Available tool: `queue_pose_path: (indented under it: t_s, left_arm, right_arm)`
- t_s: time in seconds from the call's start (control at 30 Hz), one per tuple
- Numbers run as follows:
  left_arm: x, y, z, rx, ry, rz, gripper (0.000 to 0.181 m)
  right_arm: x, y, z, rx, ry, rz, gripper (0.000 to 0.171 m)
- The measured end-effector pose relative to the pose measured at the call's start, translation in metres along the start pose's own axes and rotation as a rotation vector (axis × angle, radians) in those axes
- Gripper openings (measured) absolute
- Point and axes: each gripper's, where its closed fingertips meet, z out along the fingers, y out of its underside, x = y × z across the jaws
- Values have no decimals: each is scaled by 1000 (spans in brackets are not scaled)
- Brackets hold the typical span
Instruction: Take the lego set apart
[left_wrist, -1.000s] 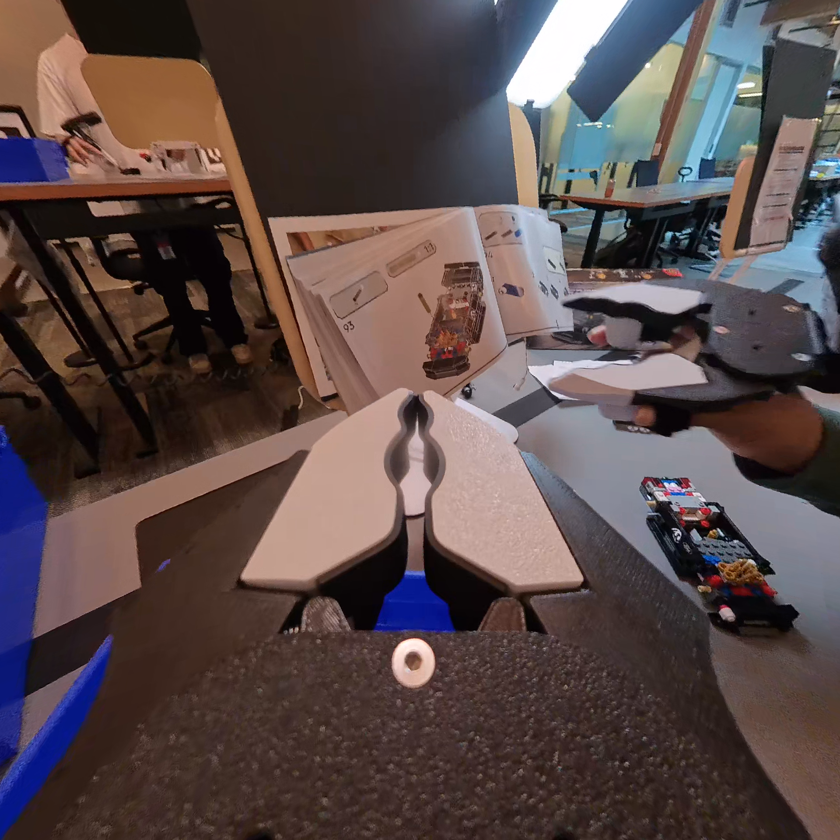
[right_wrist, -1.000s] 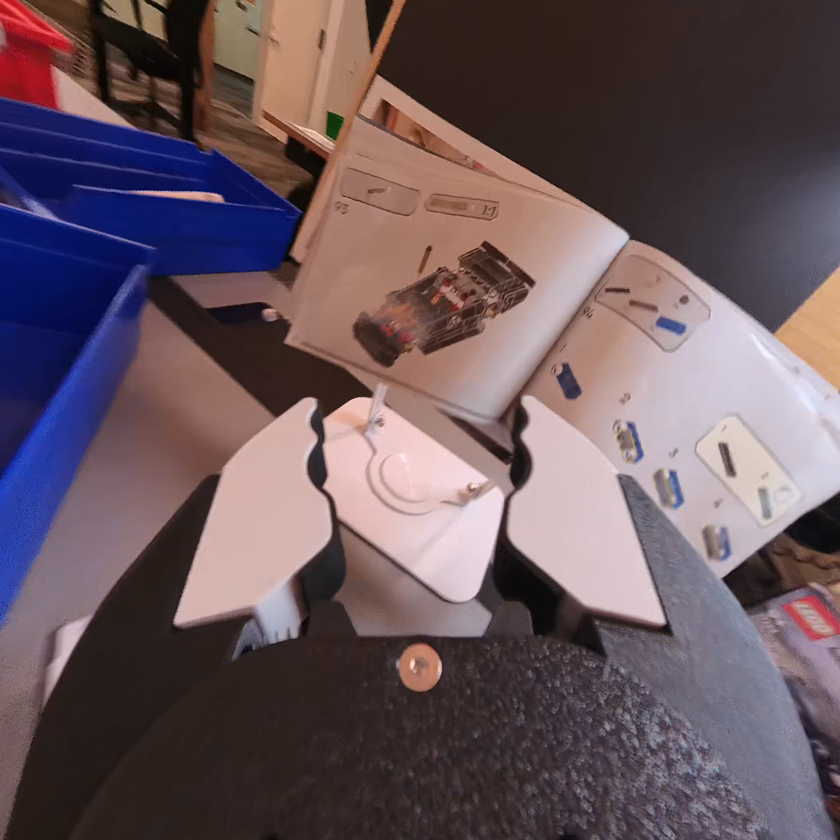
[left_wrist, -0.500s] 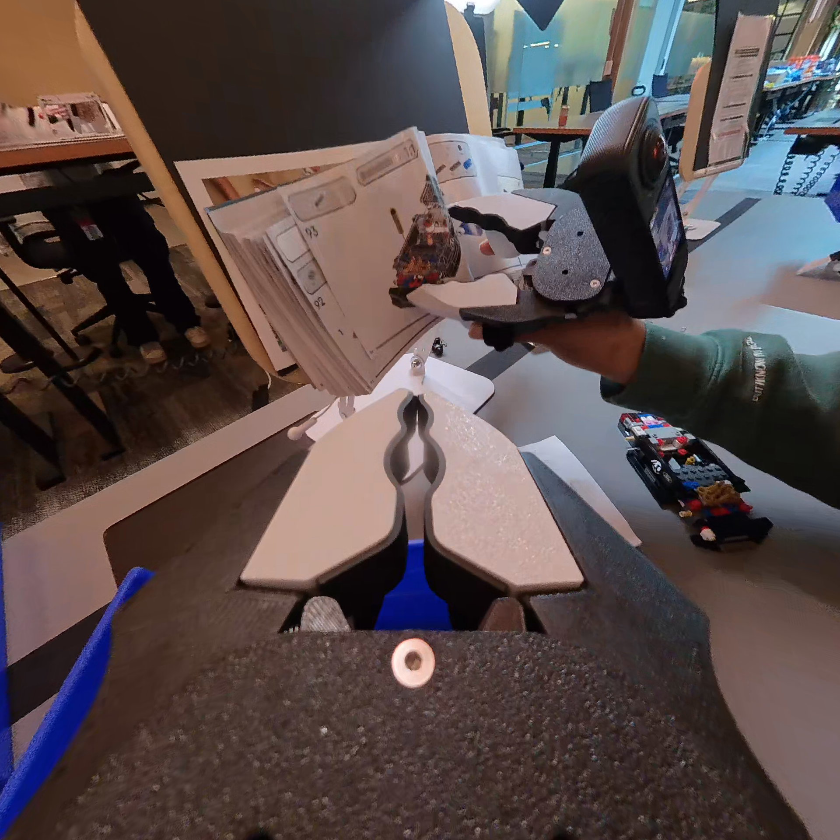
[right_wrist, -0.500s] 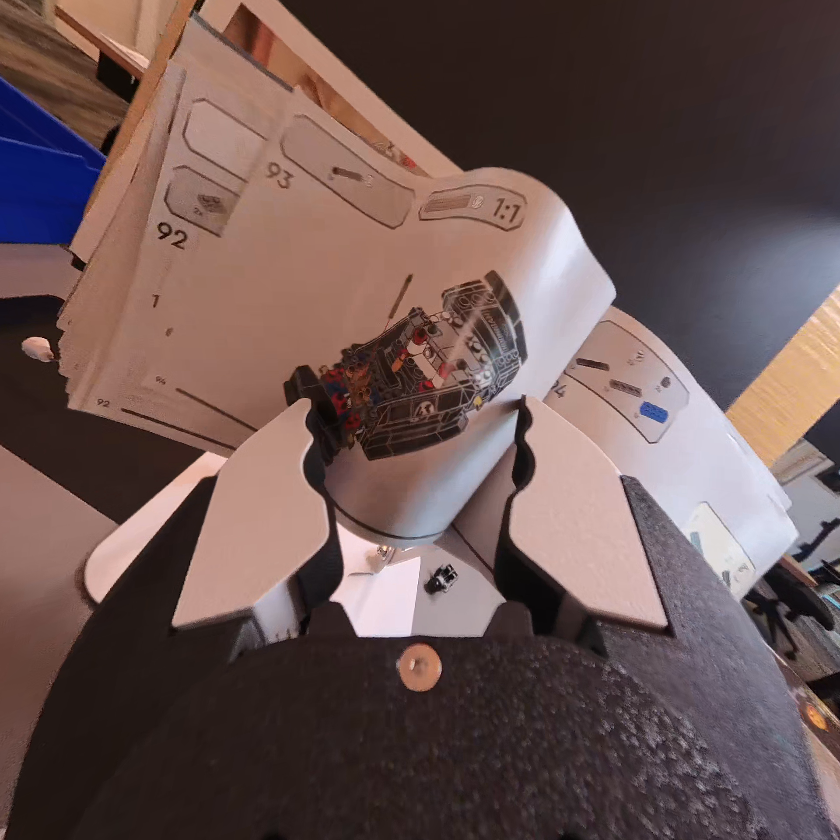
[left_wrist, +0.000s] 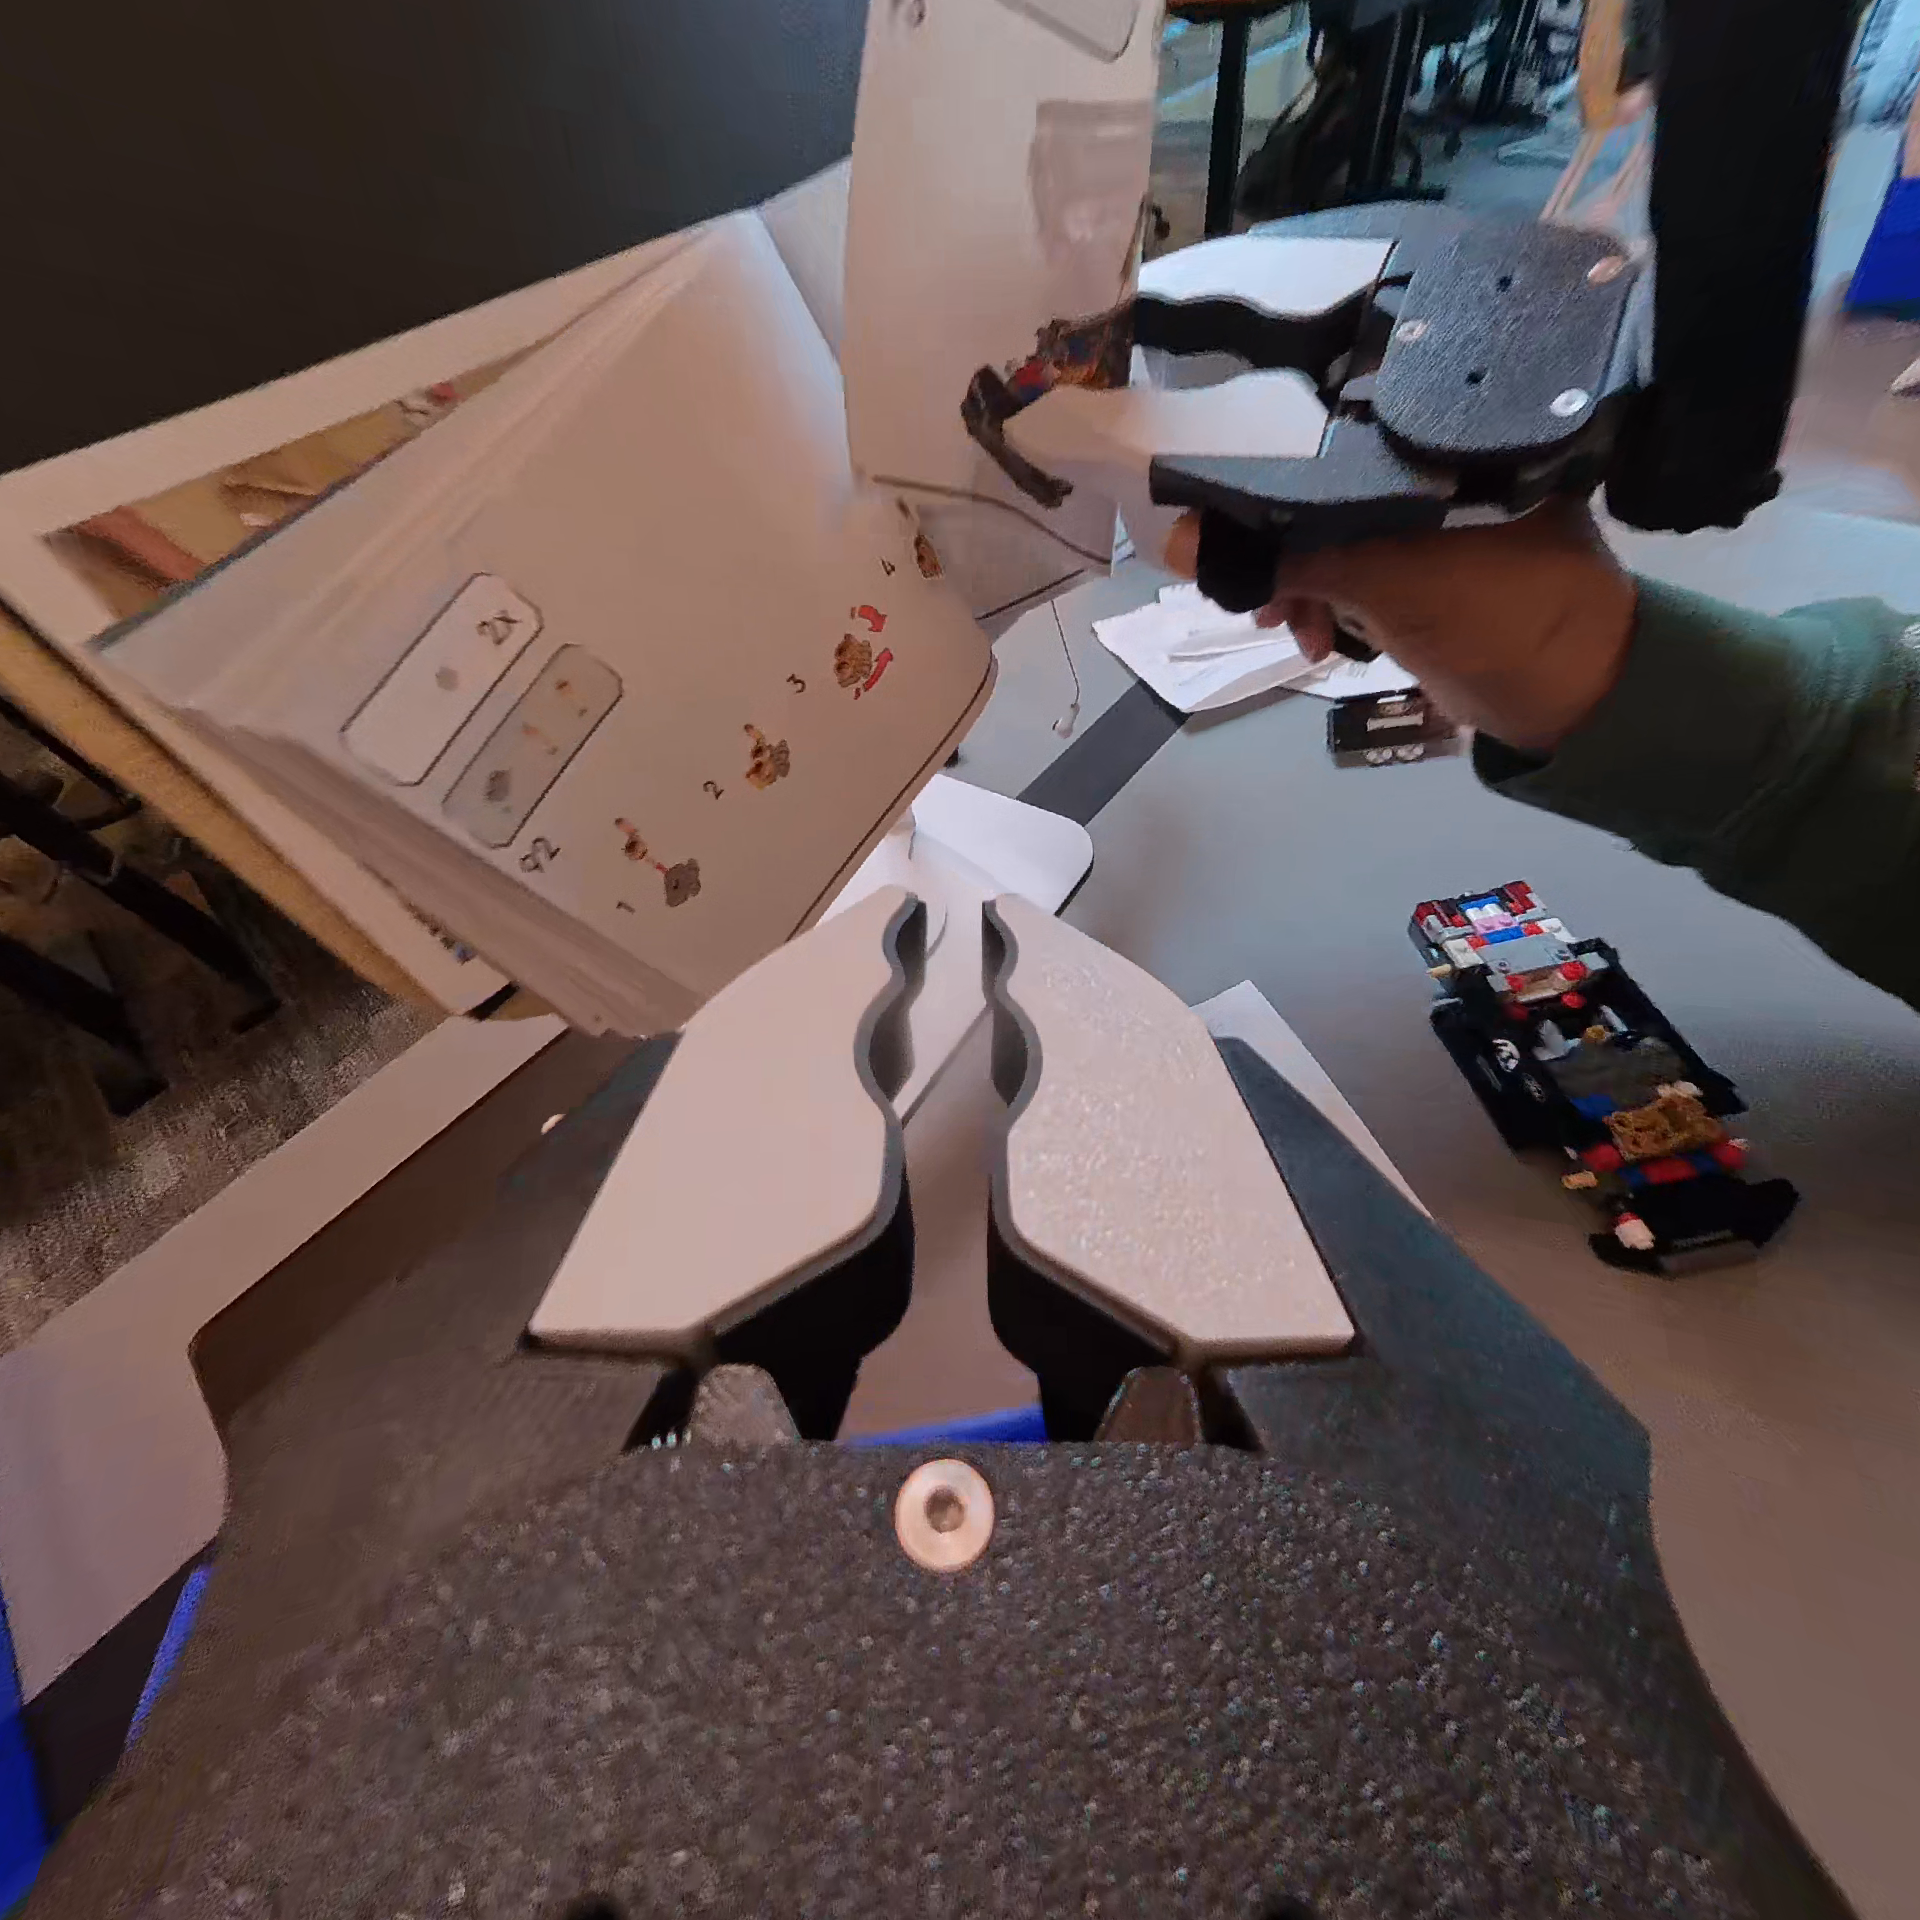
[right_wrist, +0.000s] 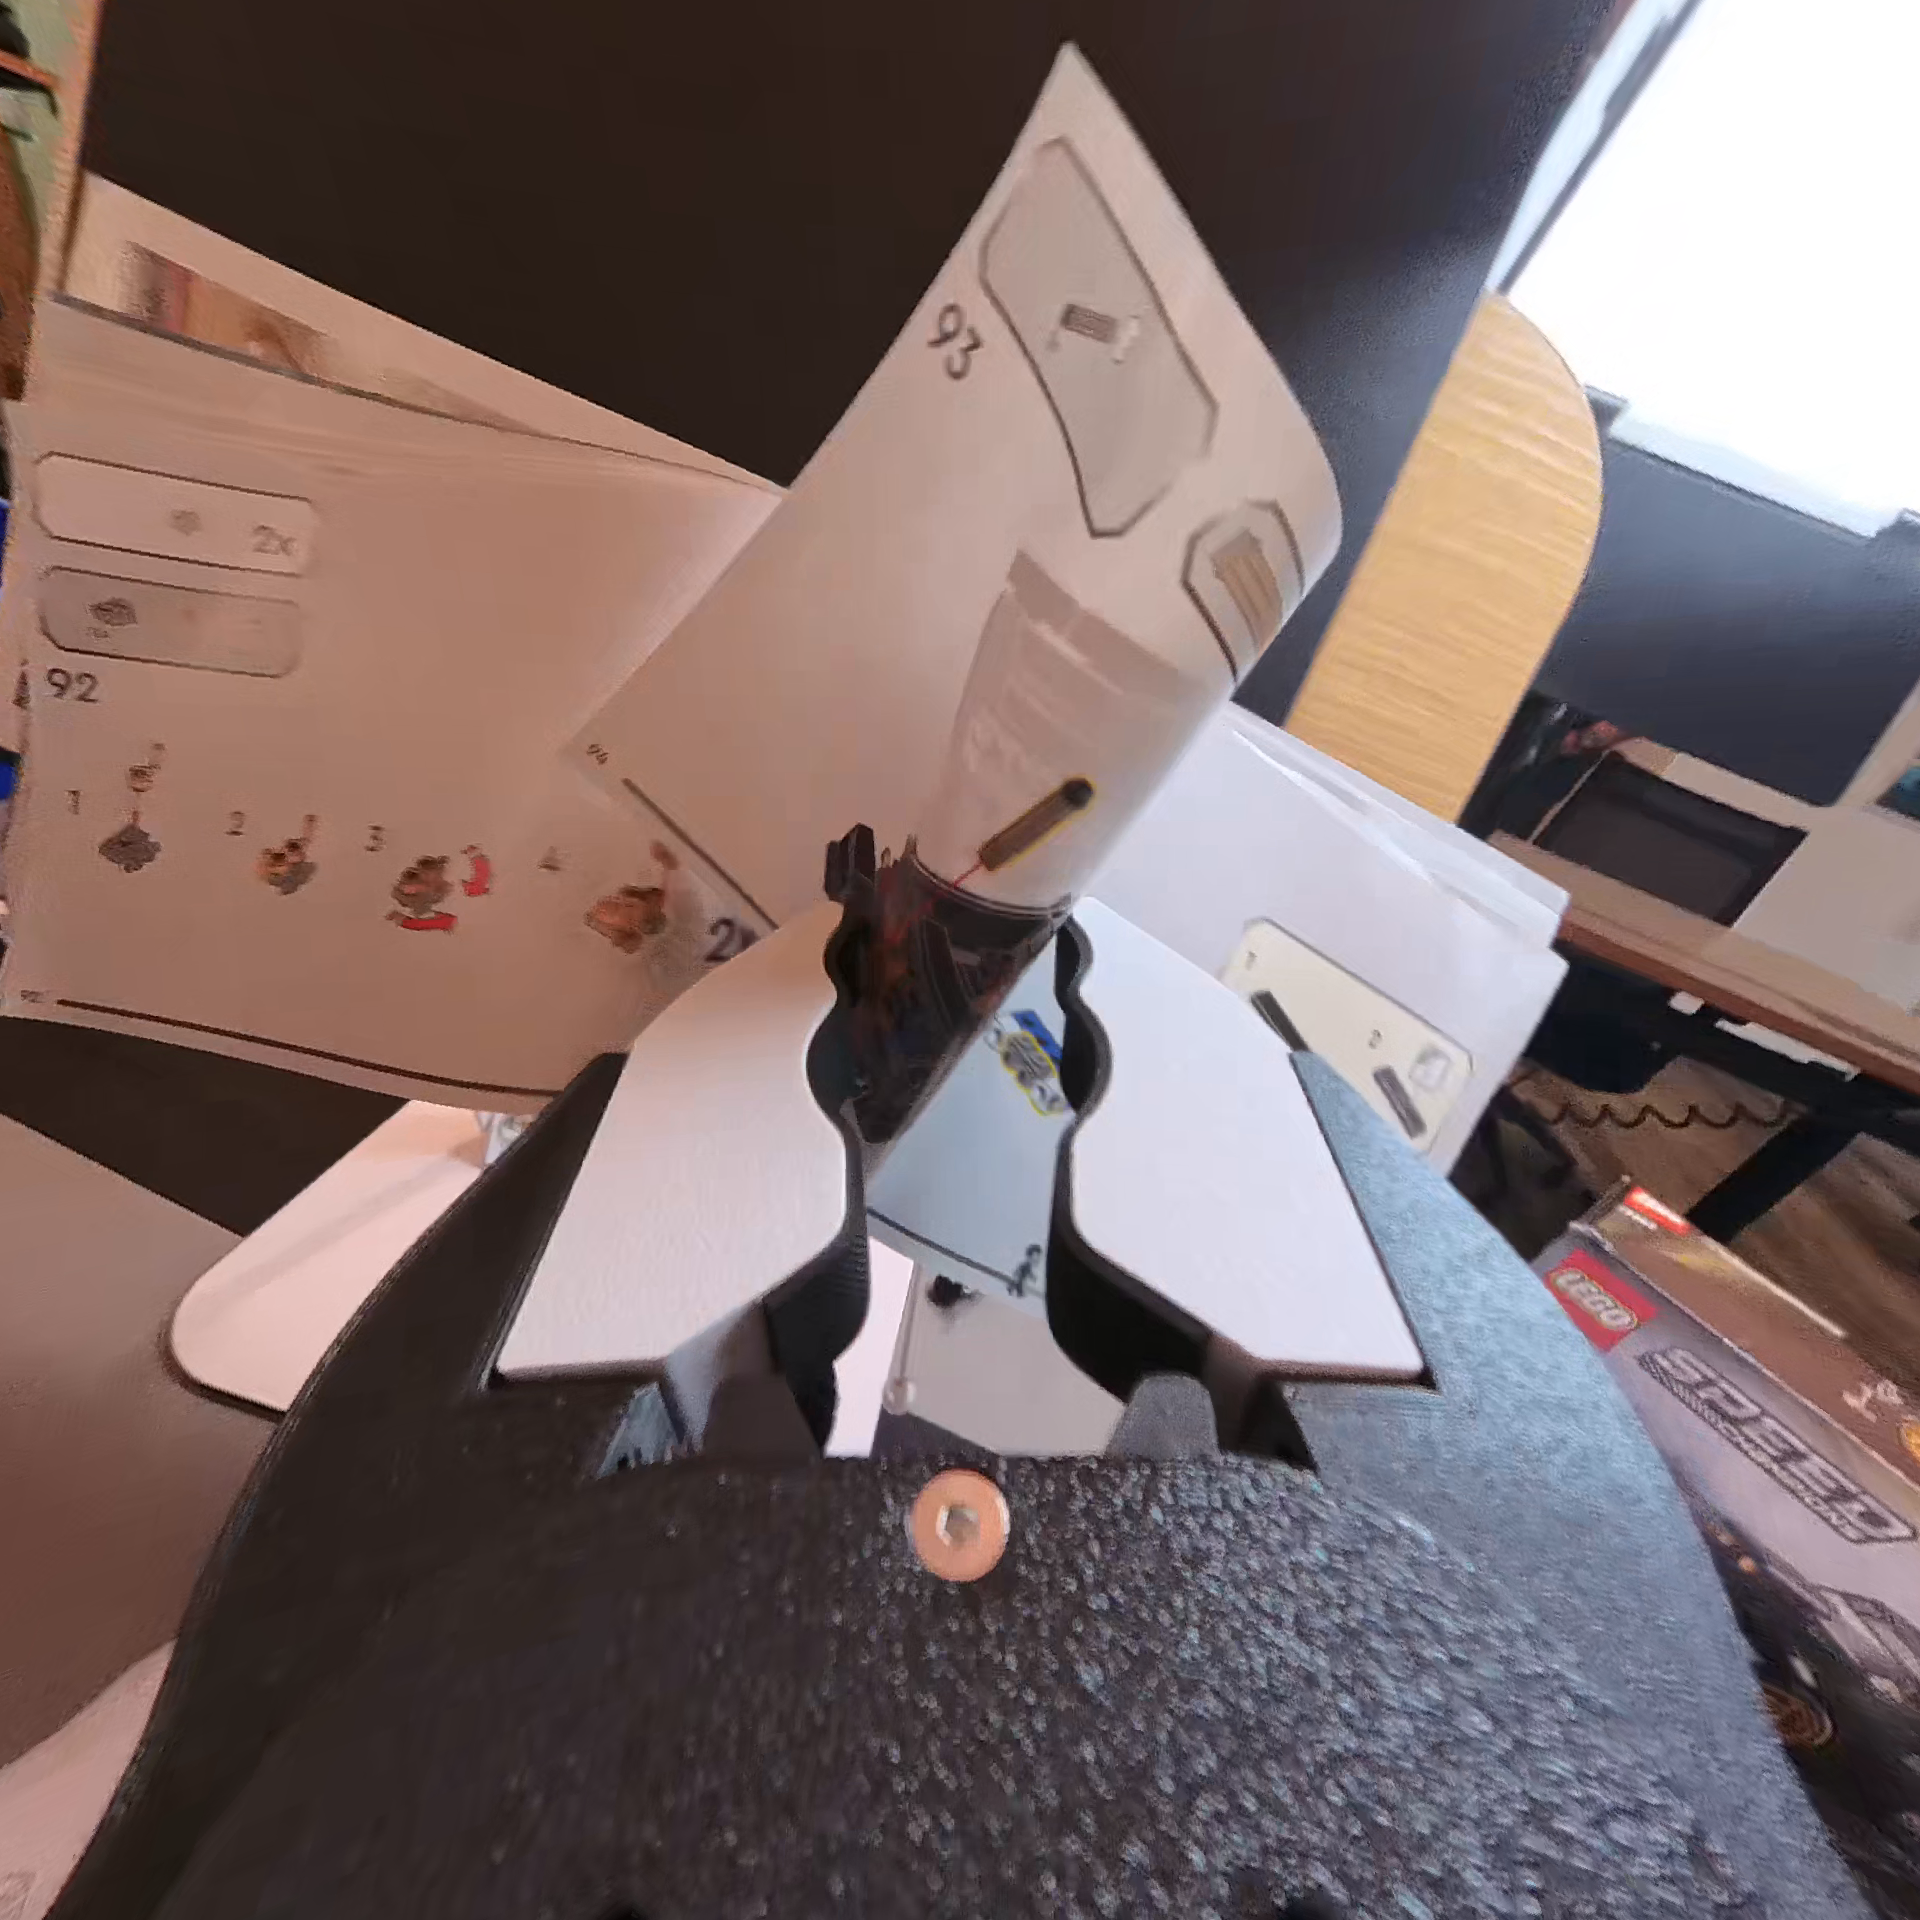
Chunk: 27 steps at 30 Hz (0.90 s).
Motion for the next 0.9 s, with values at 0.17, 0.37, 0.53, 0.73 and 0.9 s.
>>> queue_pose_path:
  t_s: [0.17, 0.37, 0.53, 0.73, 0.9]
  left_arm:
    - [0, -2, 61, -95, -75, 117, 11]
    - [16, -39, 134, -93, -121, 233, 8]
    - [36, -60, 186, -130, -144, 339, 0]
    - [23, -54, 211, -204, -217, 351, 0]
    - [19, -57, 215, -193, -208, 346, 0]
  right_arm:
    - [31, 16, 0, -29, -2, 116, 33]
    - [68, 35, -3, -57, 21, 149, 33]
    - [107, 60, -16, -94, 63, 218, 32]
    - [137, 65, -61, 34, 101, 334, 29]
    - [68, 27, -69, 168, -181, 170, 15]
